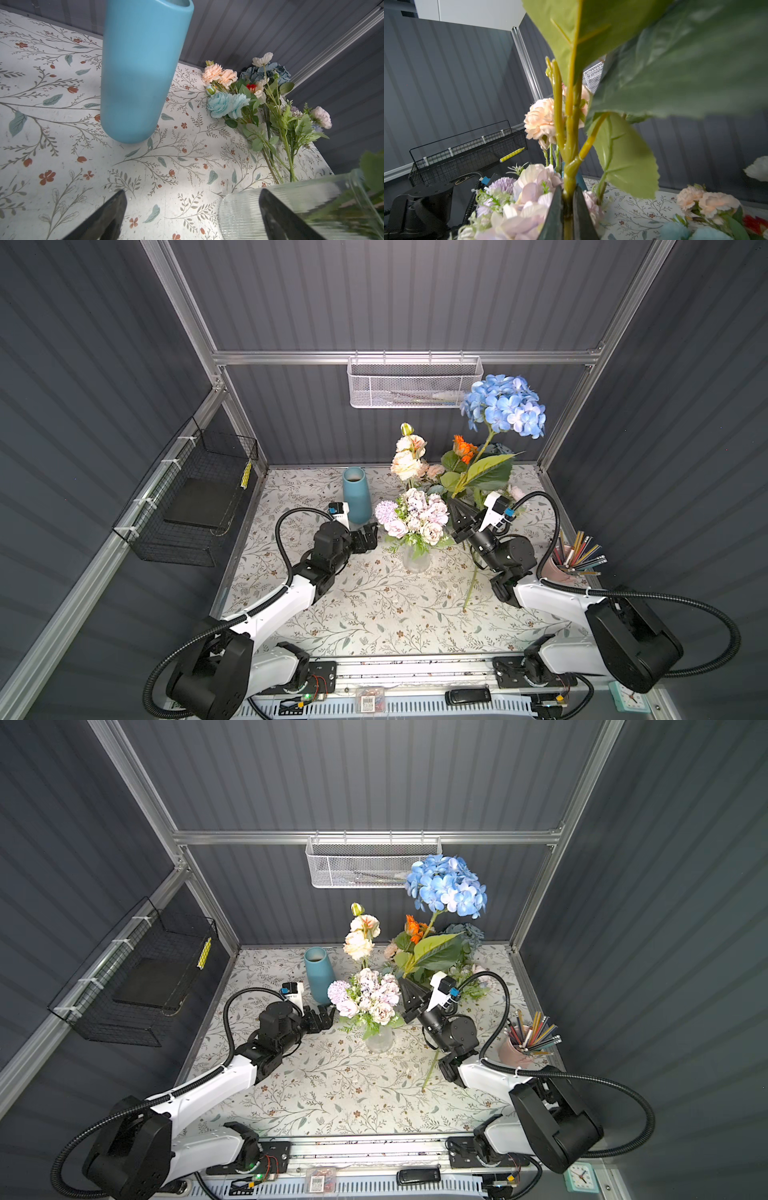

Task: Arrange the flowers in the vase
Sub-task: 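Swing the blue hydrangea over toward the glass vase with the right gripper, then lower the hydrangea stem into the glass vase with the right gripper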

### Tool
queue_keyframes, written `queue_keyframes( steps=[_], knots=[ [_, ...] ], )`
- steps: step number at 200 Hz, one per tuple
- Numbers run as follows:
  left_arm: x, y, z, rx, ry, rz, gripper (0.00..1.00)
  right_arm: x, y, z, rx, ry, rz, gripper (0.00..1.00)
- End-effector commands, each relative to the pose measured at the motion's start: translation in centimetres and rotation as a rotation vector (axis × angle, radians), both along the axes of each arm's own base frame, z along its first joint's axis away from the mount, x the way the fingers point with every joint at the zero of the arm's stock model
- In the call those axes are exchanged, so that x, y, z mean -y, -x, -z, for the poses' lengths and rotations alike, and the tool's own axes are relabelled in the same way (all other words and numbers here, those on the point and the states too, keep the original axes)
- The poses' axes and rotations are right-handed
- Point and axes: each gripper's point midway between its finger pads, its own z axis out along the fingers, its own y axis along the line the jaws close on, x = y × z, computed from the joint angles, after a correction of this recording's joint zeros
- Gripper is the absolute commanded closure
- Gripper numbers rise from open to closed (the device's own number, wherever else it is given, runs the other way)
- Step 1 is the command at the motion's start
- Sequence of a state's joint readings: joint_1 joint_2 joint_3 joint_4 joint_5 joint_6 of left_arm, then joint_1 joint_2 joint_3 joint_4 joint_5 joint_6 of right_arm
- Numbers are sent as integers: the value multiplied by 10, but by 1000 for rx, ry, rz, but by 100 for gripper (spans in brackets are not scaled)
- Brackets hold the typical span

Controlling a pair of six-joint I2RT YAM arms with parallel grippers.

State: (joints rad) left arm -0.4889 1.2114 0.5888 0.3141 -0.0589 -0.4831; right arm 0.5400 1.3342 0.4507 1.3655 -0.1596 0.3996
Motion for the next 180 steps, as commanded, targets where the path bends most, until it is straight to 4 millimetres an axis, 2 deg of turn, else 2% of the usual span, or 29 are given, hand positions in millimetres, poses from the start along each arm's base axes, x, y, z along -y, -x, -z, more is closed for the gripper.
queue_keyframes(
  steps=[1,35,71,111,144,180],
  knots=[
    [3,-5,-15,34,24,6,1,-6,6,-1,25,41,10,100],
    [3,-4,-17,39,31,12,1,-10,10,10,0,91,26,99],
    [13,8,-25,62,46,99,1,-8,11,9,-5,86,35,96],
    [12,18,-36,89,34,125,1,-9,10,21,-35,108,29,79],
    [20,17,-55,125,84,156,1,-4,15,10,-14,102,43,68],
    [16,11,-50,110,72,123,1,2,20,-2,8,134,68,65]
  ],
)
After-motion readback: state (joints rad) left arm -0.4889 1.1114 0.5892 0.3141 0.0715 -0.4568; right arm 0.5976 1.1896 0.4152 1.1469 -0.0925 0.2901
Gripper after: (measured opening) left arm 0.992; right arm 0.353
